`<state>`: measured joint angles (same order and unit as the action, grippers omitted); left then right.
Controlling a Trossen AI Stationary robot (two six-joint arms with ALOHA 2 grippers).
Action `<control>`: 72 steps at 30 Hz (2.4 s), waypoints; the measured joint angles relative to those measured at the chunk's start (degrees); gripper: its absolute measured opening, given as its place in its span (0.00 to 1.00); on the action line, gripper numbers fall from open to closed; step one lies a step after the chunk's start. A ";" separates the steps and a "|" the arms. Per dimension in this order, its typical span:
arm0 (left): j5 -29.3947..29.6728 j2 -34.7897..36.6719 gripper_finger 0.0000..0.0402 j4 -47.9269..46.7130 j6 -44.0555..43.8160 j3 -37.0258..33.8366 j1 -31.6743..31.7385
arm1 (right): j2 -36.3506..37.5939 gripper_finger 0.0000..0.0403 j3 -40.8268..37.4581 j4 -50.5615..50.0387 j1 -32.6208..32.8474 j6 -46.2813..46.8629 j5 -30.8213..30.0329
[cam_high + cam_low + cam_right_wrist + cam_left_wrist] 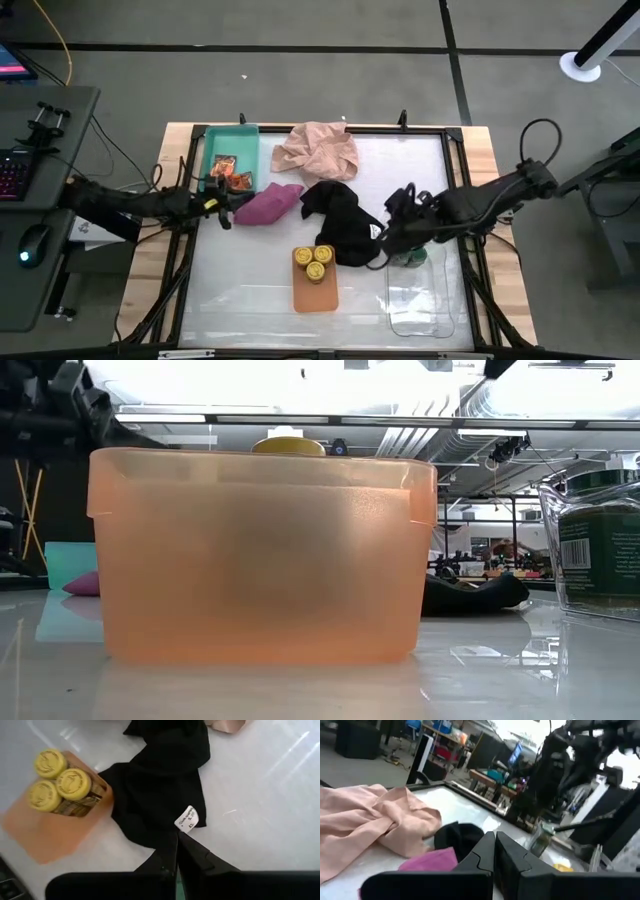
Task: Sort spices by type
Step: Return to Home Position
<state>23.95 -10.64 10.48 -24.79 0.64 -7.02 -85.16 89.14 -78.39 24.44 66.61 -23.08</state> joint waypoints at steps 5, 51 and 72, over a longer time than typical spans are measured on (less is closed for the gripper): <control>-2.57 5.79 0.00 -7.01 3.35 0.08 0.89 | 2.93 0.00 0.00 -1.03 -0.04 1.52 1.36; -5.73 7.17 0.00 -7.60 3.97 0.09 0.63 | 82.54 0.00 -87.95 77.75 -40.43 -48.49 26.53; -5.77 7.18 0.00 -7.60 3.99 0.09 0.63 | 85.05 0.00 -87.91 78.31 -32.95 -51.05 22.86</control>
<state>18.18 -3.46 2.87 -20.80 0.73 -6.39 -0.11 1.23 -0.08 -8.51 15.55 -0.22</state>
